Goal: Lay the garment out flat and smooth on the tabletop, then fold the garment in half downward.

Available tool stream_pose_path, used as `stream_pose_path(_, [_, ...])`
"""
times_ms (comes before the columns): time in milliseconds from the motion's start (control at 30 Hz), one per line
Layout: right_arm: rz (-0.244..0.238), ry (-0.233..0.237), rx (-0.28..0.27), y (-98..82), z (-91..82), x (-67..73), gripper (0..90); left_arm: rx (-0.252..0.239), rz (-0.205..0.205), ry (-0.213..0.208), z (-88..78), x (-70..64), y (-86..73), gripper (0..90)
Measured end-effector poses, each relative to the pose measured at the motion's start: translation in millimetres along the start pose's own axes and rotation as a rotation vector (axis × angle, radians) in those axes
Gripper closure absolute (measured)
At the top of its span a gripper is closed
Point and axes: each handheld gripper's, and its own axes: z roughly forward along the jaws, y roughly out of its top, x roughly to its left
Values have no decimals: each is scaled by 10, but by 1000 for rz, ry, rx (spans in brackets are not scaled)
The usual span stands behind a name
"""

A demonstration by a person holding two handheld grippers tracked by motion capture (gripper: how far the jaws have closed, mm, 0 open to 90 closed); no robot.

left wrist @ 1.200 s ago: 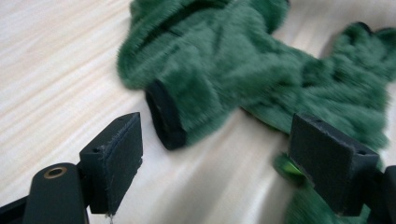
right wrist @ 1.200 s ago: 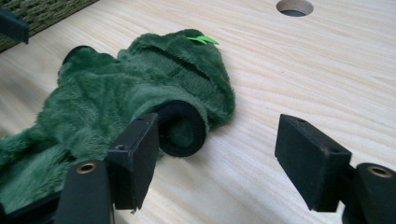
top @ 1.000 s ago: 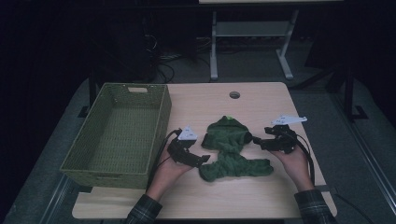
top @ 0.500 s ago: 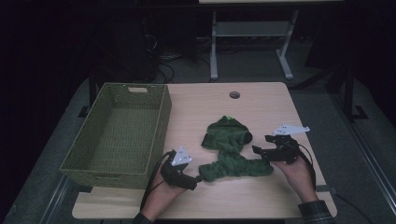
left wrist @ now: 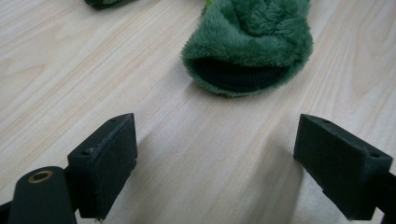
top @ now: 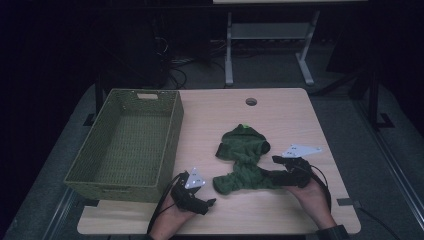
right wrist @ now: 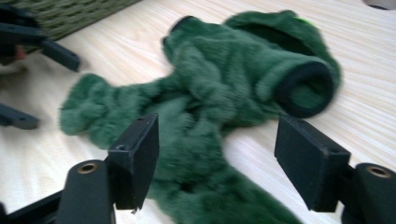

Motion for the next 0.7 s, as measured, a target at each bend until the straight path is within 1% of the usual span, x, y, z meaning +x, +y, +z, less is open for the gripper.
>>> stream_pose_path(67, [-8, 14, -1, 14, 15, 61, 323, -15, 3, -6, 1, 3, -19, 127])
stream_pose_path(100, [-14, 24, -2, 23, 22, 91, 336, -30, 9, -8, 4, 10, -35, 127])
stream_pose_path(333, [-62, 86, -8, 94, 112, 314, 416, -37, 8, -9, 7, 13, -37, 128])
stream_pose_path(400, [-89, 98, -7, 112, 146, 384, 437, -35, 7, -9, 6, 14, -37, 129])
stream_pose_path(500, [-97, 115, -12, 137, 187, 488, 486, -37, 2, -9, 2, 16, -41, 142])
stream_pose_path(567, [-85, 131, -17, 159, 221, 542, 512, -37, 3, -10, 1, 18, -41, 142])
stream_pose_path(633, [-84, 149, -16, 174, 259, 590, 543, -37, 5, -13, 1, 18, -42, 142])
stream_pose_path(700, [-102, 166, -21, 191, 297, 650, 562, -37, 14, -24, -5, 18, -48, 142])
